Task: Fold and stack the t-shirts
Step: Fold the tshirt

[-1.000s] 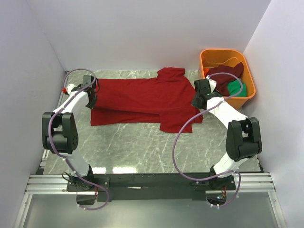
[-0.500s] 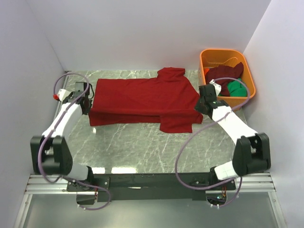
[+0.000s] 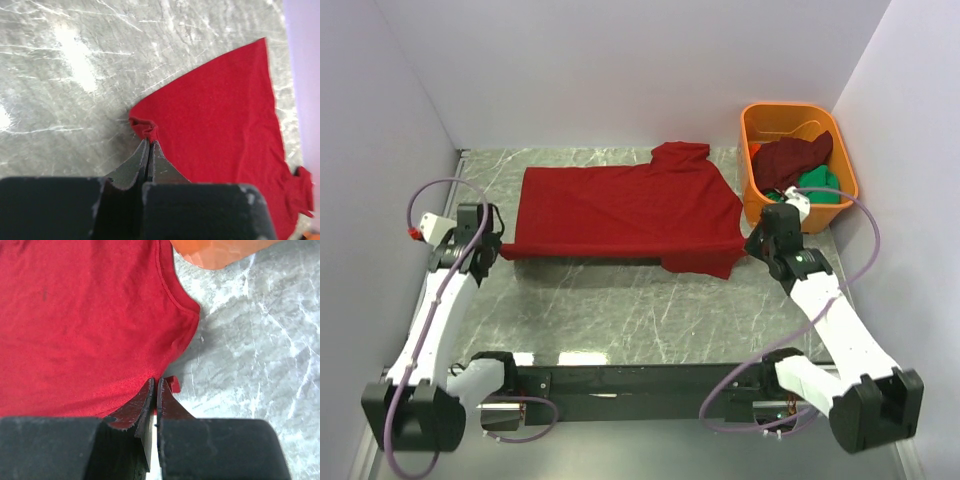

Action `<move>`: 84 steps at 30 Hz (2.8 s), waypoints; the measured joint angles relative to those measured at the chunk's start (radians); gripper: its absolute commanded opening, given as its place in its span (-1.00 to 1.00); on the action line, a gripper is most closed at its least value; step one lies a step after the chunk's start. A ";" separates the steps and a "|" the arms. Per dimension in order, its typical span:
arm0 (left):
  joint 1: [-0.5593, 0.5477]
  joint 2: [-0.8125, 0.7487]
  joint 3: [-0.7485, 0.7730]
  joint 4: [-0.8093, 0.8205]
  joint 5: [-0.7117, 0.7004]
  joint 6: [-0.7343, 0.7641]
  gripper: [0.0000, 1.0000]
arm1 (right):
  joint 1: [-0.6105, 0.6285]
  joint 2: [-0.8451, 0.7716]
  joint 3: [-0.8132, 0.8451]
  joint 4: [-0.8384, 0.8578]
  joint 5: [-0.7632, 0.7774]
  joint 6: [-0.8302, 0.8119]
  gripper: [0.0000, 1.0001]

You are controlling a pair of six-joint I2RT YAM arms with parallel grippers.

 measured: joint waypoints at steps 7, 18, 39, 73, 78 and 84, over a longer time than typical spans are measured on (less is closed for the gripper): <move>0.000 -0.136 -0.021 -0.054 -0.002 -0.010 -0.99 | 0.000 -0.138 -0.054 -0.046 -0.013 0.000 -1.00; 0.000 -0.077 -0.043 -0.036 0.016 -0.013 -0.99 | 0.000 -0.120 -0.067 -0.058 -0.022 0.000 -1.00; 0.000 0.590 0.254 0.071 0.015 0.019 -0.99 | -0.002 0.509 0.239 0.045 0.008 -0.007 -1.00; 0.005 0.404 0.029 0.135 0.058 0.051 -0.99 | -0.028 0.348 0.081 0.085 0.023 0.001 -1.00; 0.005 0.187 -0.115 0.130 0.059 0.049 -0.99 | -0.028 0.175 -0.026 0.083 0.014 0.004 -1.00; 0.005 -0.005 -0.204 0.093 0.061 0.037 -0.99 | -0.029 0.015 -0.133 0.064 -0.005 0.011 -1.00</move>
